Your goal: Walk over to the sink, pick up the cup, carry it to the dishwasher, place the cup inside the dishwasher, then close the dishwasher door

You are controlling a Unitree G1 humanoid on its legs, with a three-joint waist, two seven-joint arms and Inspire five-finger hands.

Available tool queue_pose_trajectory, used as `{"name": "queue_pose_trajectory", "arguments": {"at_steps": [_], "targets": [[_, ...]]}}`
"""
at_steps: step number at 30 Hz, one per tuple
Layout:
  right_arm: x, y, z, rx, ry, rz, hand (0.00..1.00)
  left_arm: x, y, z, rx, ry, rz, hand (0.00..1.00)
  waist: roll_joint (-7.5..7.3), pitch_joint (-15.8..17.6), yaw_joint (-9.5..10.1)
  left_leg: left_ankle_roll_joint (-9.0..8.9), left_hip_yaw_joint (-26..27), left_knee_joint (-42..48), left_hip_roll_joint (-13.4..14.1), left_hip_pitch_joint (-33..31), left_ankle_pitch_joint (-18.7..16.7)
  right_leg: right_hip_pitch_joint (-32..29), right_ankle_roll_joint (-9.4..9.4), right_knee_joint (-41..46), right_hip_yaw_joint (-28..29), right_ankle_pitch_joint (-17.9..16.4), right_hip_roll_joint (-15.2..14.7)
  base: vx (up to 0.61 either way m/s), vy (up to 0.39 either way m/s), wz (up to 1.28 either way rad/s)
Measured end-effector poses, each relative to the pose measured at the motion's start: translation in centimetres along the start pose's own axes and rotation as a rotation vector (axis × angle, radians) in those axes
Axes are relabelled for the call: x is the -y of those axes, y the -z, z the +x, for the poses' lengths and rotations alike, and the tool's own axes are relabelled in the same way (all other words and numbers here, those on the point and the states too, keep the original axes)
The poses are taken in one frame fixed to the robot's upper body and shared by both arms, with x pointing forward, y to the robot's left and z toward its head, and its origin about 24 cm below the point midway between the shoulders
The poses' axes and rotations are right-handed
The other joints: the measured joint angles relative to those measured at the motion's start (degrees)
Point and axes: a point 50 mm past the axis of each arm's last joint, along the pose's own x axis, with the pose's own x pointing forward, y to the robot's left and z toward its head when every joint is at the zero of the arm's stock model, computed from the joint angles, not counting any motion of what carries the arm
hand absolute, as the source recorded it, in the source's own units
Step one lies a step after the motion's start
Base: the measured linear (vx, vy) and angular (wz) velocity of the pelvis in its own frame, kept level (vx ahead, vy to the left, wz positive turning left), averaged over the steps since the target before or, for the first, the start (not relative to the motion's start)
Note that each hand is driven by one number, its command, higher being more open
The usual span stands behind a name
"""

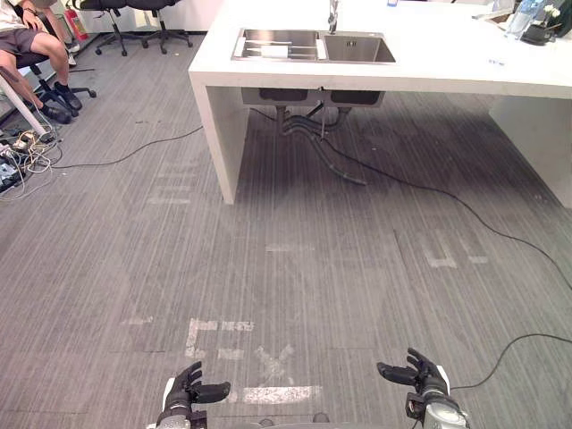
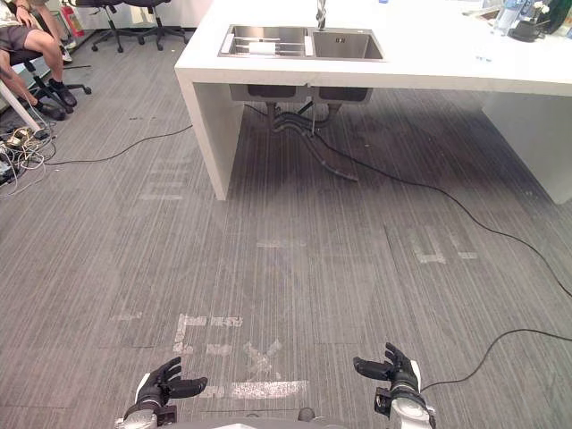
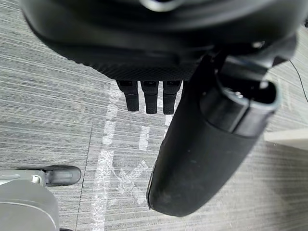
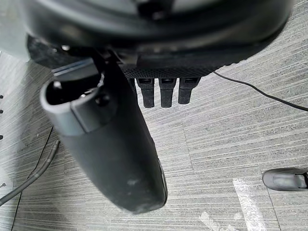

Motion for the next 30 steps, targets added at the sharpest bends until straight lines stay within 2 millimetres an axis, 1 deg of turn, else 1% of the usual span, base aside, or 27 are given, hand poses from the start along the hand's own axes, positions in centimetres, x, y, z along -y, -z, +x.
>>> {"name": "queue_pose_trajectory", "arguments": {"at_steps": [6, 10, 17, 21, 23, 25, 26, 27, 28, 29, 30], "targets": [[0.3, -0.1, 0.0, 0.001, 0.01, 0.008, 0.9, -0.2, 0.0, 0.0, -0.002, -0.009, -0.014, 0.9, 0.12, 0.0, -0.24, 0.0, -0.2, 0.1, 0.0, 0.1, 0.0, 0.3, 0.0, -0.2, -0.4, 0.0, 0.0, -0.01, -0.003, 0.03], [0.4, 0.0, 0.0, 0.0, 0.012, 0.007, 0.9, -0.2, 0.3, -0.1, -0.009, -0.01, -0.013, 0.9, 0.22, 0.0, -0.81, 0.0, -0.3, 0.2, 0.0, 0.2, 0.0, 0.5, 0.0, -0.2, -0.6, 0.0, 0.0, 0.0, 0.0, 0.0], [0.4, 0.1, 0.0, -0.005, 0.014, 0.015, 0.9, 0.1, 0.3, -0.1, -0.006, -0.003, -0.018, 0.9, 0.71, 0.0, -0.81, 0.01, -0.1, 0.3, 0.0, 0.1, 0.0, 0.3, 0.0, -0.2, -0.5, 0.0, 0.0, 0.0, 0.0, 0.0], [0.4, 0.0, 0.0, -0.004, 0.017, 0.018, 0.9, 0.1, 0.0, -0.1, 0.007, -0.003, -0.021, 0.9, 0.94, 0.2, -0.77, 0.14, 0.4, 0.4, 0.1, -0.6, -0.2, -0.6, -0.02, -0.2, 0.0, 0.0, 0.1, 0.0, 0.004, -0.03], [0.5, -0.2, 0.1, 0.001, 0.022, 0.025, 0.9, 0.1, -0.5, -0.1, 0.031, -0.003, -0.025, 0.9, 1.13, 0.3, -0.58, 0.66, 1.1, 1.1, 0.3, -1.8, -0.8, -1.8, -0.01, 0.2, 0.6, 0.0, 0.2, 0.01, 0.015, -0.22], [0.6, -0.9, 0.3, 0.017, 0.035, 0.047, 0.9, 0.1, -1.0, -0.2, 0.055, -0.001, -0.038, 0.9, 1.71, 0.8, 0.16, 1.04, 3.1, 3.8, 0.7, -3.5, -2.8, -4.6, 0.42, 4.1, 1.9, -2.0, 0.4, 0.02, 0.021, -0.45], [0.9, -1.0, 0.4, 0.02, 0.056, 0.065, 0.9, 0.2, -1.4, -0.3, 0.077, 0.0, -0.052, 0.9, 1.93, 1.4, 0.51, 1.46, 3.8, 6.5, 0.6, -4.3, -5.1, -8.0, 1.56, 12.0, 1.9, -6.3, -0.2, 0.03, 0.026, -0.29], [1.0, -0.9, 0.4, 0.015, 0.063, 0.067, 0.9, 0.2, -1.6, -0.3, 0.084, 0.0, -0.053, 0.9, 1.82, 1.7, 0.54, 1.68, 3.9, 7.4, 0.4, -4.3, -6.0, -9.2, 2.14, 15.6, 1.5, -8.1, -0.7, 0.03, 0.028, -0.24], [1.2, -0.8, 0.3, 0.008, 0.072, 0.074, 0.9, 0.1, -1.7, -0.3, 0.091, -0.002, -0.053, 0.9, 1.65, 2.2, 0.56, 2.03, 4.3, 8.3, 0.0, -3.9, -7.2, -11.3, 3.31, 21.5, 0.1, -10.3, -1.8, 0.05, 0.025, -0.17], [1.4, -0.7, 0.3, 0.004, 0.078, 0.076, 0.9, 0.1, -1.7, -0.3, 0.091, -0.001, -0.051, 0.9, 1.83, 2.7, 0.46, 3.27, 4.4, 8.5, -0.3, -2.8, -8.4, -15.5, 4.27, 31.6, -2.4, -11.4, -3.3, 0.06, 0.014, -0.11], [1.3, -0.6, 0.3, 0.0, 0.078, 0.076, 0.9, 0.1, -1.8, -0.3, 0.093, -0.002, -0.047, 0.9, 1.83, 3.0, 0.1, 3.7, 4.2, 8.5, -0.4, -2.2, -8.6, -17.5, 4.16, 35.5, -3.9, -12.5, -4.2, 0.2, 0.007, -0.04]]}}
